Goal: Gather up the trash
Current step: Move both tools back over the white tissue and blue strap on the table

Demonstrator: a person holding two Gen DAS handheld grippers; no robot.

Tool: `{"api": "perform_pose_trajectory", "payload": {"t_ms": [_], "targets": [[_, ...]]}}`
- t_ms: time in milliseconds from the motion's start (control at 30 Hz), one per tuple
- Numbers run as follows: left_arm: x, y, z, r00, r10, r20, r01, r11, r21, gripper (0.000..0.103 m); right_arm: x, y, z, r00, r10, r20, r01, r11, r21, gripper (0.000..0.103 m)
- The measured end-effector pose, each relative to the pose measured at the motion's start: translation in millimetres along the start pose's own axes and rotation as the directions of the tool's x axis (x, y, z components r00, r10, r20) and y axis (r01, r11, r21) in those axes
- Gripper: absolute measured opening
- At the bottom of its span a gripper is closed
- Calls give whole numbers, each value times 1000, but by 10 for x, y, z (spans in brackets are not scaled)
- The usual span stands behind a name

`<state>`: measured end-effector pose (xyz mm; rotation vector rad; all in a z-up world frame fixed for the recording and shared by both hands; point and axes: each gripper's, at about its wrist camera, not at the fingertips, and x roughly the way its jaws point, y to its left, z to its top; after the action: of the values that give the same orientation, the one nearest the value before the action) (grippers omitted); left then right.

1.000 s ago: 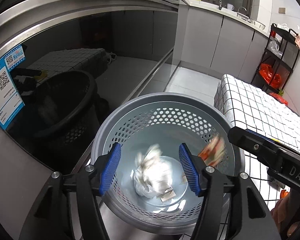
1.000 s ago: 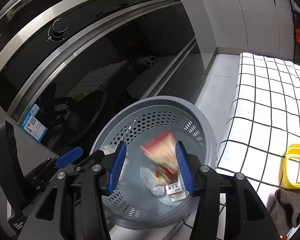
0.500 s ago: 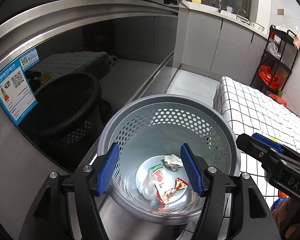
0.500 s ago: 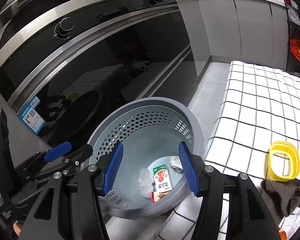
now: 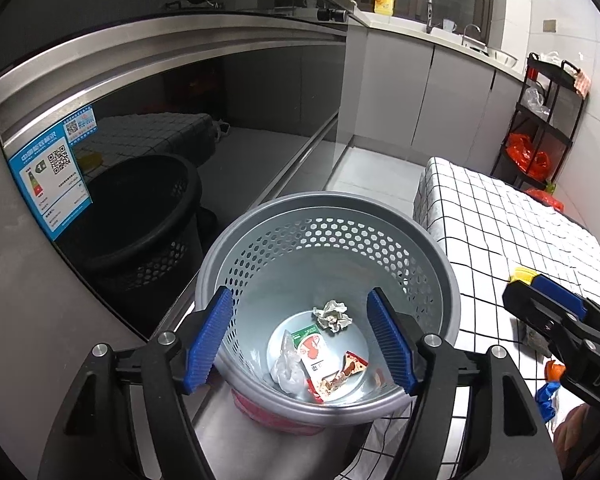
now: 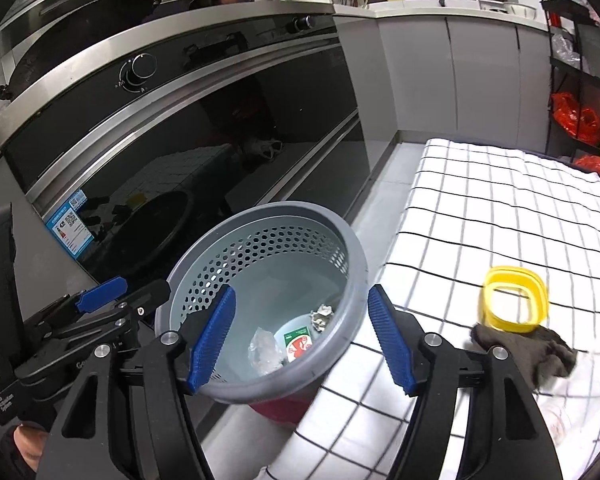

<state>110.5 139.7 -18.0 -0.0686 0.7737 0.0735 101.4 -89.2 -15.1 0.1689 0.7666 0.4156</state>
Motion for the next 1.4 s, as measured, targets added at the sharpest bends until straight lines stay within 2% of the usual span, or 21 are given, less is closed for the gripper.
{"api": "perform_pose_trajectory", "payload": {"t_ms": [300, 567, 767, 1133, 1400], "targets": [[-193, -172, -75, 999, -21, 33, 20, 999, 34, 75, -353, -183, -270, 997, -74, 28, 72, 996, 55, 70], [-364, -381, -165, 996, -80, 43, 76, 995, 71, 76, -724, -347, -495, 985, -164, 59, 160, 985, 70, 71], [-480, -600, -217, 991, -125, 47, 120, 987, 108, 78, -1015, -553, -645, 976, -203, 72, 194, 974, 118, 71], [-630, -982, -332, 983, -178, 37, 169, 968, 183, 79, -1529, -842, -801, 942, -312, 126, 286, 940, 188, 72], [-698, -1202, -420, 973, -232, 21, 221, 949, 226, 79, -1784, -1049, -1036, 910, -403, 97, 374, 899, 225, 72]]}}
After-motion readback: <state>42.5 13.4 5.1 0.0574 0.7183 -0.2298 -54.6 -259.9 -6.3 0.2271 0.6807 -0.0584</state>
